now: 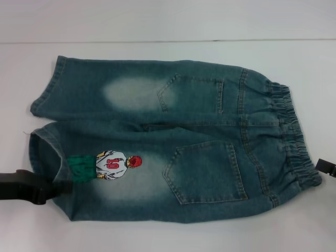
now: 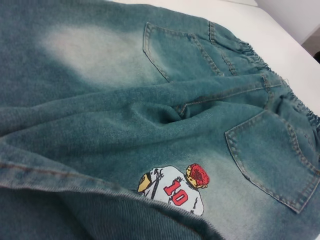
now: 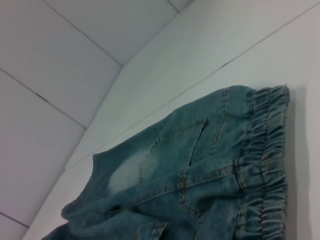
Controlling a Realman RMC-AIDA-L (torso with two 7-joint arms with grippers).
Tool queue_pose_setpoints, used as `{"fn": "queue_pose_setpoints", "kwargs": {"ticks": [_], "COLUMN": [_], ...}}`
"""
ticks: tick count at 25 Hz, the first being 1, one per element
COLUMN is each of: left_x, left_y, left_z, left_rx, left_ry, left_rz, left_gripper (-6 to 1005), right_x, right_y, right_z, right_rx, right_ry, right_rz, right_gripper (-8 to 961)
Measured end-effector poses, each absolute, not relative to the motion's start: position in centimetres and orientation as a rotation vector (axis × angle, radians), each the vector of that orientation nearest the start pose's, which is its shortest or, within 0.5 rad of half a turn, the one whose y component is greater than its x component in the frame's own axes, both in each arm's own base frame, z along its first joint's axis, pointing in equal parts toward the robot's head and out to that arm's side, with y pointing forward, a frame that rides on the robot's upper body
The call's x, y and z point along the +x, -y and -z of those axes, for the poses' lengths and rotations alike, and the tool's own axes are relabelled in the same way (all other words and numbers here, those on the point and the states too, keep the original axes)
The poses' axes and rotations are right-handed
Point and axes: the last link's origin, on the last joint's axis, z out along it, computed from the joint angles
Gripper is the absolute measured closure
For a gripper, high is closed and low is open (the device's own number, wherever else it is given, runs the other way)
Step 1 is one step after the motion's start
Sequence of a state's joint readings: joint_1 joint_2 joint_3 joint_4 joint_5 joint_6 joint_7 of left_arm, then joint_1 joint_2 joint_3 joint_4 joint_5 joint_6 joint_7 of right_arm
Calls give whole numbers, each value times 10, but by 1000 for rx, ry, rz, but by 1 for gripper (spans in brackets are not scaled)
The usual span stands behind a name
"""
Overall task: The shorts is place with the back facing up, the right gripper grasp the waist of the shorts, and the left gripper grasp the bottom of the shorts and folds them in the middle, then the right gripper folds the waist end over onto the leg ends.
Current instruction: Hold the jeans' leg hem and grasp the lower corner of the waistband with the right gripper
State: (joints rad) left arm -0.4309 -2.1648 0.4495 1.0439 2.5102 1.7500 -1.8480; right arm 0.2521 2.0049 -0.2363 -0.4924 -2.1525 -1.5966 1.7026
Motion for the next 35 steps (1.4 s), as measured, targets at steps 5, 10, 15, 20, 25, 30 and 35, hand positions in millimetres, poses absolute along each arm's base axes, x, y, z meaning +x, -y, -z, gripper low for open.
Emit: {"fn": "queue_pose_setpoints", "kwargs": {"ticks": [5, 10, 15, 20, 25, 30, 35], "left_x": [-313, -313, -313, -314, -313, -313, -312], "left_y": [-276, -276, -276, -275, -275, -276, -277], "left_z": [-35, -35, -36, -36, -36, -35, -35], "left_rx": [-2587, -2588, -2586, -2584, -2585, -2587, -2592], "left_ry": [1298, 1299, 1302, 1305, 1306, 1307, 1305], "left_rz": [253, 254, 256, 257, 256, 257, 259], "left_gripper": [984, 984, 983, 983, 983, 983, 983], "right_x": [384, 379, 378, 381, 381, 382, 381], "right_y": [-228, -232, -233, -232, -238, -244, -248], "right_z": [-36, -31, -29, -32, -32, -34, -34], "right_rx": [-2085, -2127, -2134, -2107, -2072, -2040, -2031], "right_ry": [-1580, -1589, -1601, -1629, -1686, -1722, -1760], "right_rz": [-875, -855, -848, -849, -841, -836, -830], "right_gripper": [73, 81, 89, 97, 105, 112, 120]}}
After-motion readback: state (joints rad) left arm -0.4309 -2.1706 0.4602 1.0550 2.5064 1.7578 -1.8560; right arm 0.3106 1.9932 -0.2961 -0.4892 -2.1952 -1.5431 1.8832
